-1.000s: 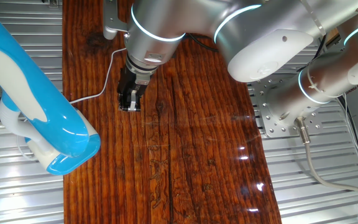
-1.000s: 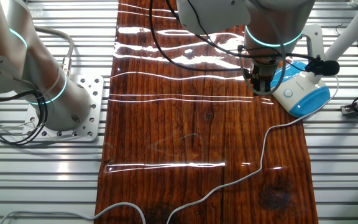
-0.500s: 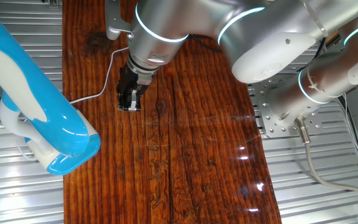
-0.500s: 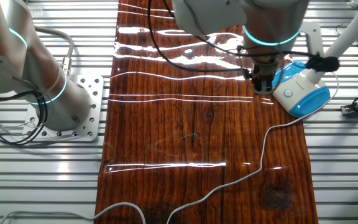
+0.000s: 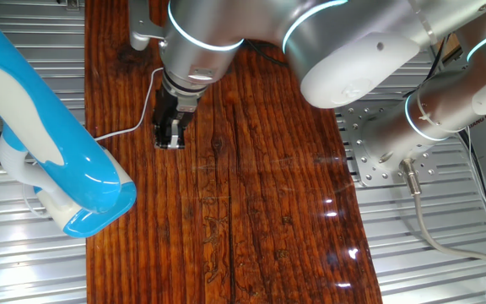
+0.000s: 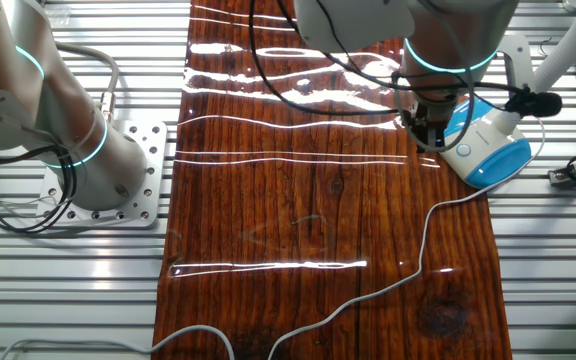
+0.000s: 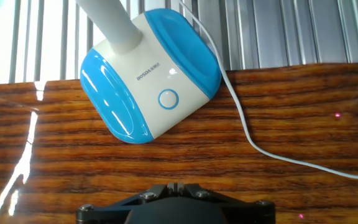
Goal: Turn on the desk lamp by pressing the button
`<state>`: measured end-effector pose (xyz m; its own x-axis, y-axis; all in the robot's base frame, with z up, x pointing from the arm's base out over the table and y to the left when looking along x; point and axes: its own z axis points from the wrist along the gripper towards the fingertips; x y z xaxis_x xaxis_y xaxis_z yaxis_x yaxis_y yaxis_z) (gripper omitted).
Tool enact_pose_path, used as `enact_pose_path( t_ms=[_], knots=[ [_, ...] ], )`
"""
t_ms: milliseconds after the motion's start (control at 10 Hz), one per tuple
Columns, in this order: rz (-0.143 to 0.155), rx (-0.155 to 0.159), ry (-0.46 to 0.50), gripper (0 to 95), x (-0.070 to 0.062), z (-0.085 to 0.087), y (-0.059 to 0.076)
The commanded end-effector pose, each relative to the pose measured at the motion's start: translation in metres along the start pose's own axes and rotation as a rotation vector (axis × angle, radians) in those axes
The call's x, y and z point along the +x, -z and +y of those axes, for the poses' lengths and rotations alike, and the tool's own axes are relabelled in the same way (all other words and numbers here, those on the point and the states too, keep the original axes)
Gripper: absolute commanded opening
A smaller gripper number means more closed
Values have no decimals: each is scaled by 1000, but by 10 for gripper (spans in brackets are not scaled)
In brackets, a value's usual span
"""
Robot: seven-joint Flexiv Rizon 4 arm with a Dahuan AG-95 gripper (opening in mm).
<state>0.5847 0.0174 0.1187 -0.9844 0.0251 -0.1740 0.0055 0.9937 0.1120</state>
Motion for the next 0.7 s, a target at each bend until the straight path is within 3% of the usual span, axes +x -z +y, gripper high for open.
enact_pose_path(
  t_ms=[100, 700],
  knots=[
    [-2, -2, -4, 0, 1, 0, -1],
    [-1, -9, -19, 0, 3, 0, -2]
  ],
)
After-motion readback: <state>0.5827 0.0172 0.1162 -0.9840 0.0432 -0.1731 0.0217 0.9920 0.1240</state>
